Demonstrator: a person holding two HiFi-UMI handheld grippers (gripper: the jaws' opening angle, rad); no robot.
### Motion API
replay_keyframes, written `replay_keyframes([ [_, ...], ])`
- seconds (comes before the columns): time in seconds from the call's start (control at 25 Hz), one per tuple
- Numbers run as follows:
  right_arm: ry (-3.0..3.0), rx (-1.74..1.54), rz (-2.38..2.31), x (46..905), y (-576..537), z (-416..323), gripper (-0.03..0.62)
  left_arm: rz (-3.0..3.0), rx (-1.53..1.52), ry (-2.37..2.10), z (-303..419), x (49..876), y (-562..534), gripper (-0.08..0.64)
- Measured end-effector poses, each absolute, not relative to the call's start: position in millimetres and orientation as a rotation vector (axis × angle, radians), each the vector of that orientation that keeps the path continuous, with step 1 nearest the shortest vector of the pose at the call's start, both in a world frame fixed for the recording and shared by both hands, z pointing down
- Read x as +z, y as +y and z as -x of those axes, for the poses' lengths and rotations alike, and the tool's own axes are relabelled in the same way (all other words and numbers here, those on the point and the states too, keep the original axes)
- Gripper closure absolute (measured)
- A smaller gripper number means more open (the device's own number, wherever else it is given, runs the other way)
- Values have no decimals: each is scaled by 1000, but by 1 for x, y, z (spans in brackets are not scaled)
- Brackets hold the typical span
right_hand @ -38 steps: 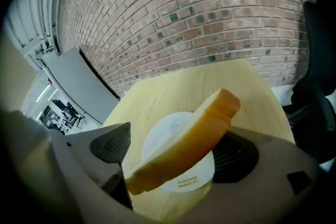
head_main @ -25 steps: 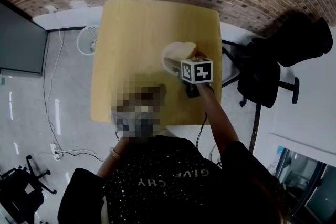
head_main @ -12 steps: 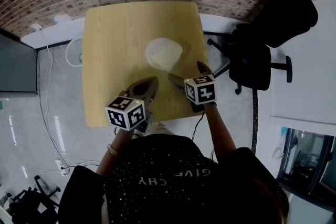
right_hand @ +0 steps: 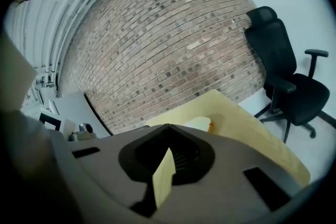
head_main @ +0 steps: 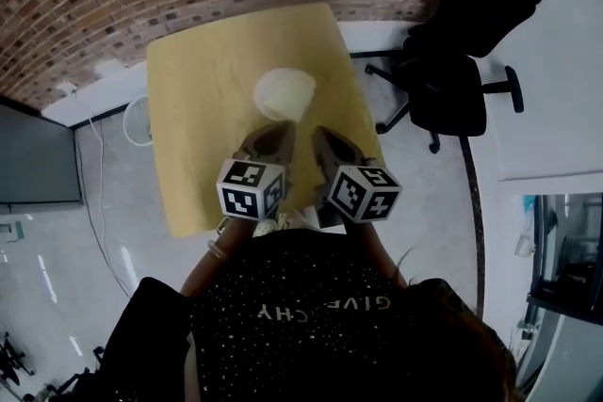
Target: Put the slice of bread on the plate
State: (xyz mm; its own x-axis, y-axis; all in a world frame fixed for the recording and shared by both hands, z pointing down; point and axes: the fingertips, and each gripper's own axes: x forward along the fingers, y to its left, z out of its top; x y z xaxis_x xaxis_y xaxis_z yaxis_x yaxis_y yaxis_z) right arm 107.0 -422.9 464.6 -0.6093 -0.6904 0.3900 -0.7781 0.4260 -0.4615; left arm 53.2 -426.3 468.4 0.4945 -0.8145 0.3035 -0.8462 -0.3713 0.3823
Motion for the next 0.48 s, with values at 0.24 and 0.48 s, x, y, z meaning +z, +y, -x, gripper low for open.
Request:
replay_keyframes([
  [0.24,-2504,967,-1352,471,-414,-107,583,-2236,106,-1348,-47,479,-414,551],
  [0.48,-2470,911,-1388,474,-400,-109,583,-2209,115,-1357,-40,488,-402,551],
])
